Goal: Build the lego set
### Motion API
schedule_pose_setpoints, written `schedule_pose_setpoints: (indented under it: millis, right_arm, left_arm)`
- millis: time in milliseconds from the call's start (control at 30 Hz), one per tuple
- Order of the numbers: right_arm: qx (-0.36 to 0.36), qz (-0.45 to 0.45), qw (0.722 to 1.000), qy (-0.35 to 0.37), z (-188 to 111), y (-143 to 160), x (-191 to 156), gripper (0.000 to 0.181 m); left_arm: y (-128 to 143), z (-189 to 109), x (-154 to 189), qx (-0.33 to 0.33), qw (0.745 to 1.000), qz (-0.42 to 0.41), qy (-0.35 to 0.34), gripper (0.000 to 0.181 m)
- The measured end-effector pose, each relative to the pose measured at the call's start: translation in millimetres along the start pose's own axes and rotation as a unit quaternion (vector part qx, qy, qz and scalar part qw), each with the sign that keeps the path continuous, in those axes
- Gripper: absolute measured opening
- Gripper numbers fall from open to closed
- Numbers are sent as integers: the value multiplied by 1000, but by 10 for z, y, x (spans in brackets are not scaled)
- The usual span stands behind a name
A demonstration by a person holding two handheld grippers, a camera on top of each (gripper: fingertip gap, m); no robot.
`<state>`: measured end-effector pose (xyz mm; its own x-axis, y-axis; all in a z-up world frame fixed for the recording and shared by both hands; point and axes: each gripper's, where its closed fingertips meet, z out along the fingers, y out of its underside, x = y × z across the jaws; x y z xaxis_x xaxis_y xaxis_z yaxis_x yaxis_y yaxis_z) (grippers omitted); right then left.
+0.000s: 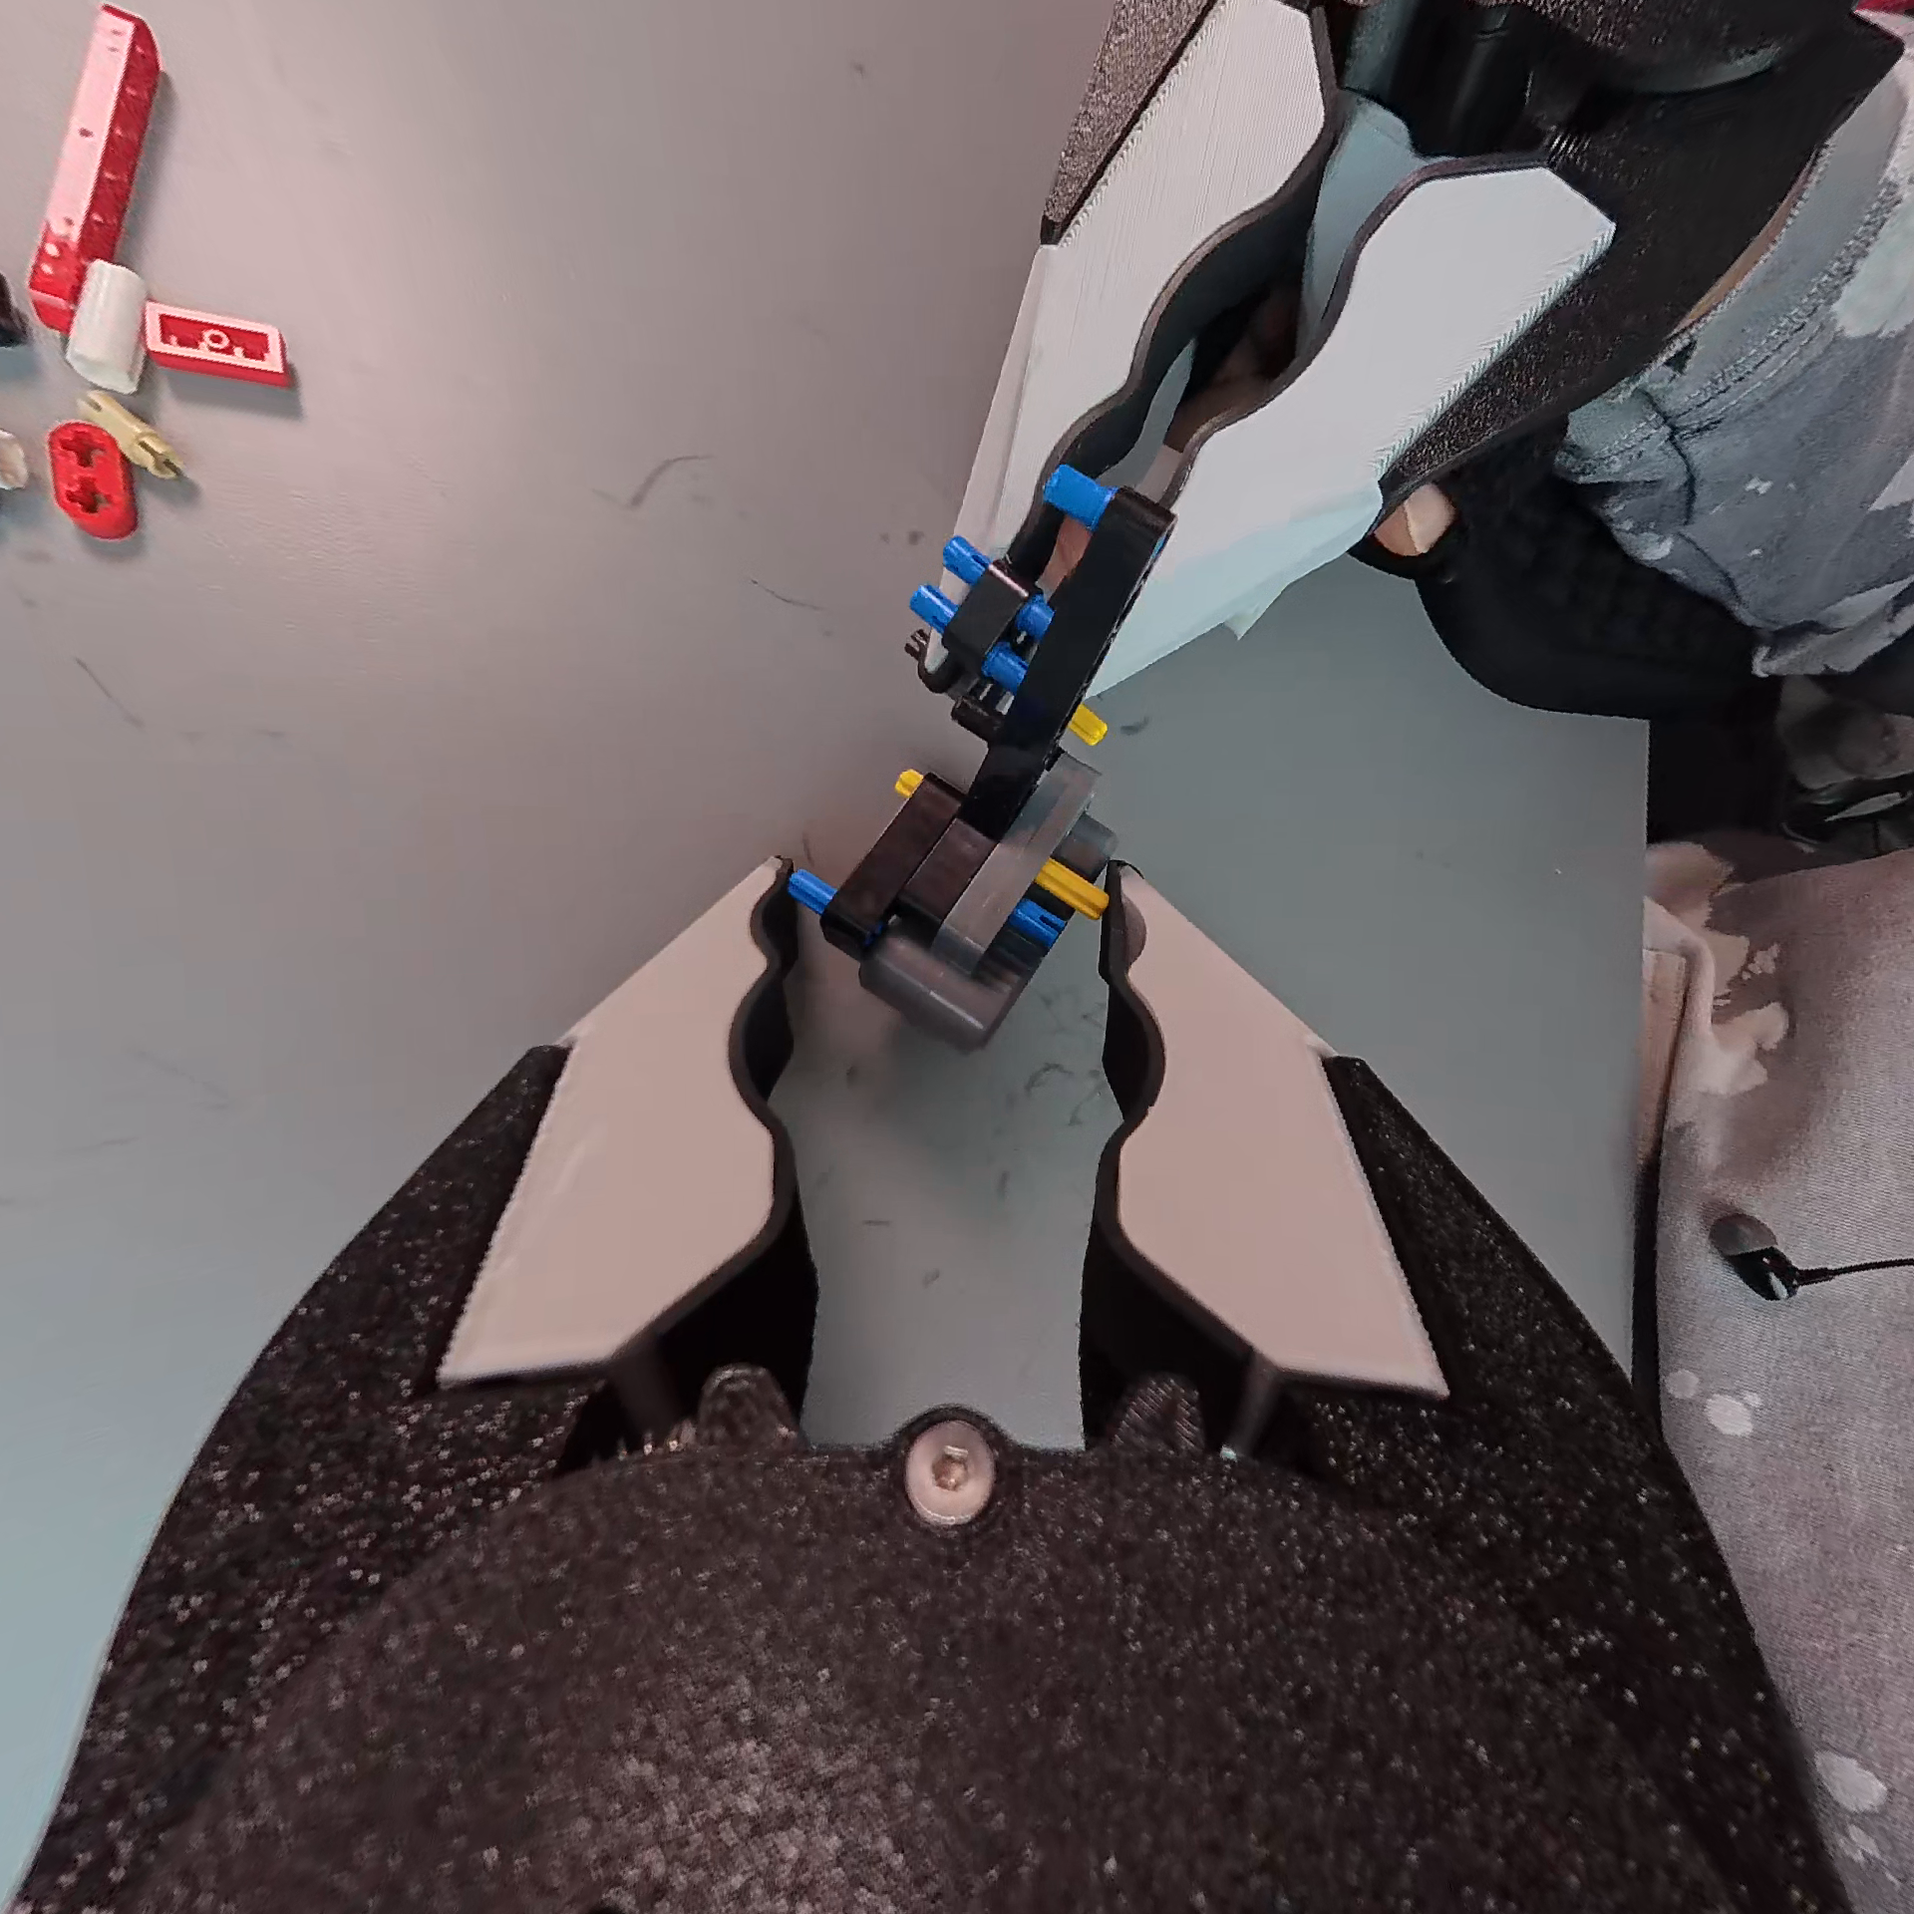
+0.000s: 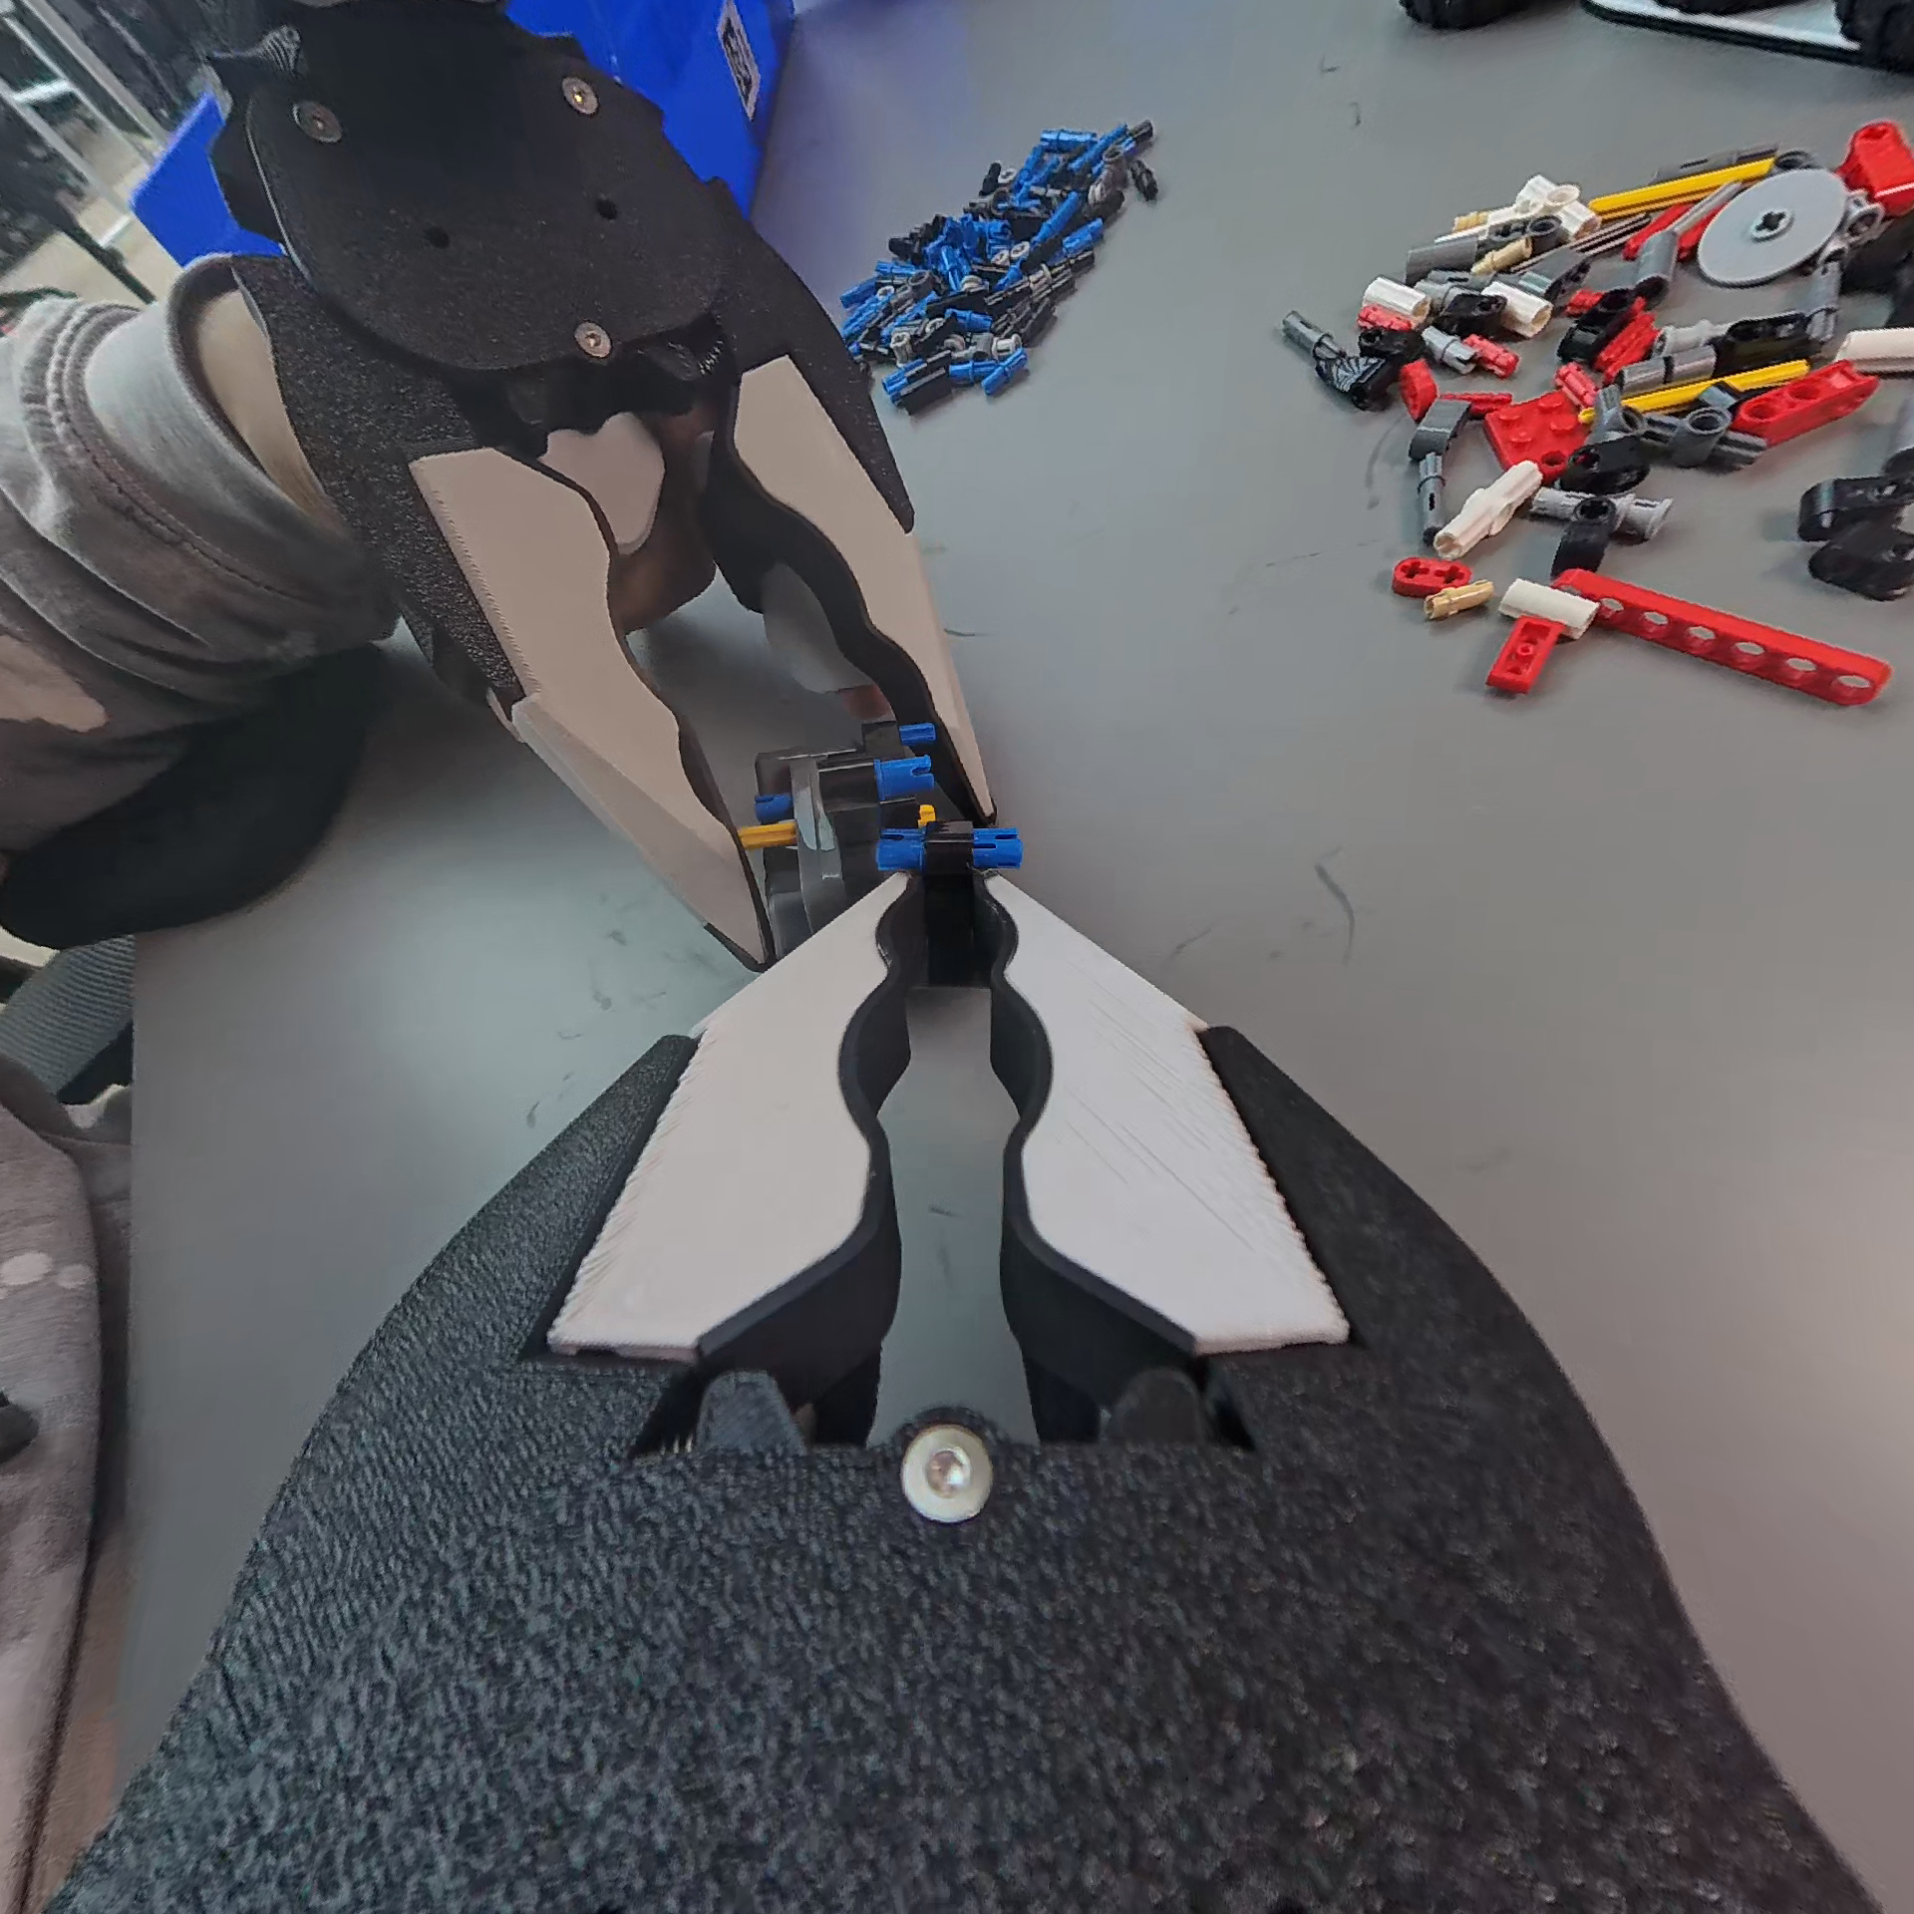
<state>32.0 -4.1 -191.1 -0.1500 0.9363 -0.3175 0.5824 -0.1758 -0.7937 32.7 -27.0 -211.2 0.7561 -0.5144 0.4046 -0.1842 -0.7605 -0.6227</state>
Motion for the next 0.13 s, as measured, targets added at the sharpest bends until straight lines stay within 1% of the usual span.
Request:
schedule_pose_setpoints:
  millis: [33, 133]
  right_arm:
    - [2, 5, 1000, -4, 3, -8, -6, 8]
    - [-1, 8, 1000, -6, 18, -14, -3, 8]
  left_arm:
    - [-1, 0, 0, 0, 1000, 0, 0, 59]
    - [-3, -3, -1, -1, 1000, -5, 3, 59]
